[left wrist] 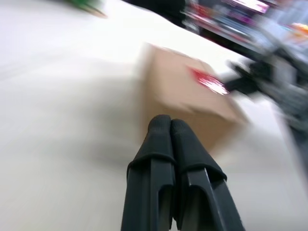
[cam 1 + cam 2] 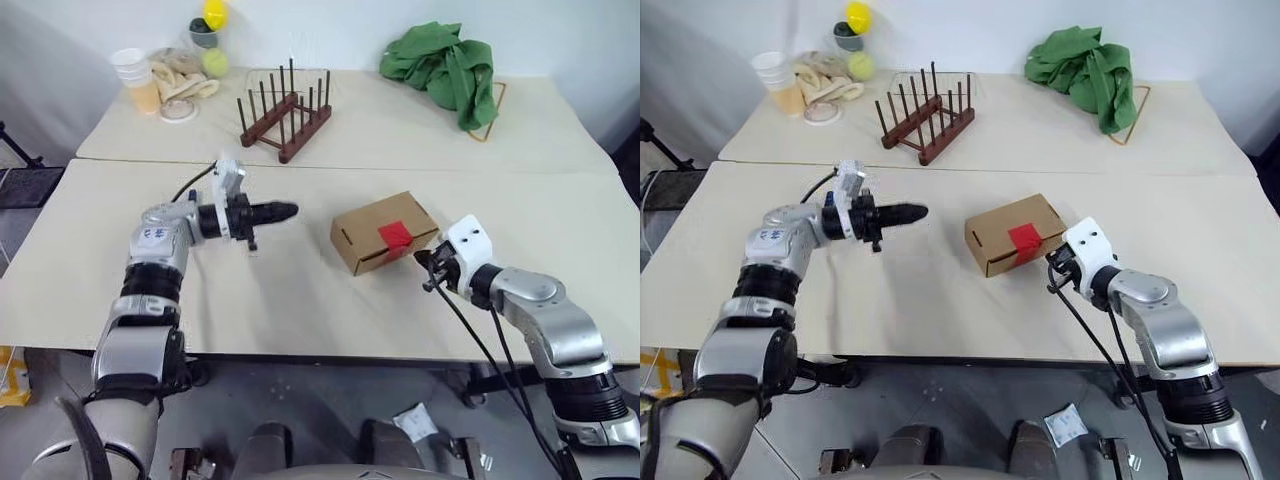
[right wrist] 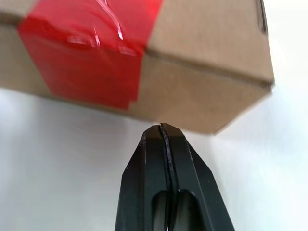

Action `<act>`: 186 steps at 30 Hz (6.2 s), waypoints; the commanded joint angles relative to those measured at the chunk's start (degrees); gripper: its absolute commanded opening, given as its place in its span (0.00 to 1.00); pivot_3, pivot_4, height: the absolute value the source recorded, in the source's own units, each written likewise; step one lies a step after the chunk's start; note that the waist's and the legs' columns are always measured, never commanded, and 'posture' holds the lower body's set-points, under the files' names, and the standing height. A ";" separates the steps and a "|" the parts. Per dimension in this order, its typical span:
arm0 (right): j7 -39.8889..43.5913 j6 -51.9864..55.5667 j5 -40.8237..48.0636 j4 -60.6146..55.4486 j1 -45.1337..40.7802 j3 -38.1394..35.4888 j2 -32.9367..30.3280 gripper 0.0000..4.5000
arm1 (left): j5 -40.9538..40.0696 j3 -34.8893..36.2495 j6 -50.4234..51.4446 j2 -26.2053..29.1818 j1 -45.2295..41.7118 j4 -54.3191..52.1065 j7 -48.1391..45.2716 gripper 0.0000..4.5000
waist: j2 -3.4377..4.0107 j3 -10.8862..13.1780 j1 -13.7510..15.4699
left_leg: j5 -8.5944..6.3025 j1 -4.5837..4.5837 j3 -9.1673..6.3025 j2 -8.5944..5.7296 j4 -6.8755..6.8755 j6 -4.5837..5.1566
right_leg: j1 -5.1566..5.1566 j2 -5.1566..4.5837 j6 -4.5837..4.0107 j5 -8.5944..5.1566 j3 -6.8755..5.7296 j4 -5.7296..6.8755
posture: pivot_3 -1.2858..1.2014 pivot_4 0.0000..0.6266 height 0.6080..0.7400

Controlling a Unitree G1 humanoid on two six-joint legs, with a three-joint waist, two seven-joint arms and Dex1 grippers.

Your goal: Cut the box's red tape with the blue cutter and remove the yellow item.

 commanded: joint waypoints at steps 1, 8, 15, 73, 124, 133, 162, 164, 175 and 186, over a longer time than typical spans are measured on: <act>0.35 -0.40 -0.16 -0.21 -0.86 -1.15 -0.48 0.00 | 1.77 -0.41 -5.96 -3.41 -3.46 6.56 6.45 0.01 | 0.00 0.00 0.23 | 0.00 -0.01 0.00 0.00 0.02 0.00 | -0.01 0.00 0.00 0.00 0.00 0.01 | 0.52 0.24 1.00; 0.48 2.17 0.13 -0.64 -3.03 0.42 0.69 0.00 | 8.02 -3.92 -15.16 -11.44 -8.33 18.66 17.78 0.01 | -0.01 0.01 0.01 | 0.00 -0.10 0.03 -0.01 0.04 0.00 | -0.10 0.00 0.00 0.00 -0.01 0.01 | 0.52 0.24 1.00; 1.75 -0.65 -1.24 1.28 -4.50 1.24 0.19 0.00 | 8.51 -6.10 -15.00 -14.28 -6.64 18.53 10.11 0.01 | -0.01 0.01 -1.08 | 0.00 -0.07 0.08 -0.01 -0.10 0.00 | -0.16 0.00 0.00 0.00 -0.01 0.00 | 0.52 0.24 1.00; 31.22 -31.91 23.15 -9.56 16.87 -20.40 -1.05 1.00 | -13.25 44.60 -1.13 11.98 72.81 -47.96 24.22 0.99 | 0.00 -0.06 0.45 | -0.35 0.32 0.18 0.18 0.23 0.08 | 0.21 -0.02 -0.10 0.04 0.00 -0.02 | 0.52 0.24 1.00; 29.08 -32.74 29.52 -9.75 17.94 -22.95 -1.22 1.00 | 3.55 9.44 43.39 -3.07 17.28 -29.26 69.55 0.38 | 0.21 -0.29 0.45 | -0.53 1.00 0.38 0.15 0.33 0.10 | 0.90 0.01 -0.02 0.09 0.08 -0.20 | 0.52 0.24 1.00; 29.73 -33.27 28.91 -8.53 17.92 -23.66 -2.08 1.00 | 0.48 13.17 38.54 -2.72 19.48 -34.42 64.86 0.10 | 0.26 -0.31 0.41 | -0.55 1.07 0.47 0.16 0.28 0.09 | 0.90 0.01 -0.02 0.09 0.15 -0.21 | 0.52 0.24 1.00; 29.03 -18.74 26.93 -24.51 41.64 -27.31 -14.65 0.87 | 9.42 -34.53 12.46 10.09 23.35 -56.14 -2.63 0.10 | 0.30 -0.08 0.76 | -0.90 0.83 1.00 0.24 0.49 0.56 | 0.85 0.01 0.17 0.21 0.25 -0.86 | 0.52 0.24 1.00; 28.90 -19.33 25.85 -25.05 42.65 -26.80 -14.46 0.73 | 10.84 -35.68 15.87 8.64 23.05 -56.88 -0.24 0.10 | 0.33 -0.10 0.65 | -0.90 0.85 0.98 0.24 0.44 0.56 | 0.85 0.01 0.17 0.21 0.24 -0.86 | 0.52 0.24 1.00; 22.09 -20.52 9.74 -21.77 32.43 -8.81 -13.54 0.00 | 13.76 -45.20 32.48 6.17 18.43 -61.64 0.79 0.10 | 0.43 -0.19 1.82 | -0.92 0.88 0.95 0.22 0.52 0.59 | 0.93 0.01 0.17 0.22 0.27 -0.95 | 0.52 0.24 1.00; 18.34 -18.55 2.69 -16.24 22.63 3.05 -8.97 0.00 | 13.41 -46.75 36.83 5.95 17.93 -63.42 1.86 0.10 | 0.43 -0.24 2.24 | -0.93 0.85 0.93 0.20 0.56 0.60 | 0.97 0.01 0.18 0.22 0.25 -0.99 | 0.52 0.24 1.00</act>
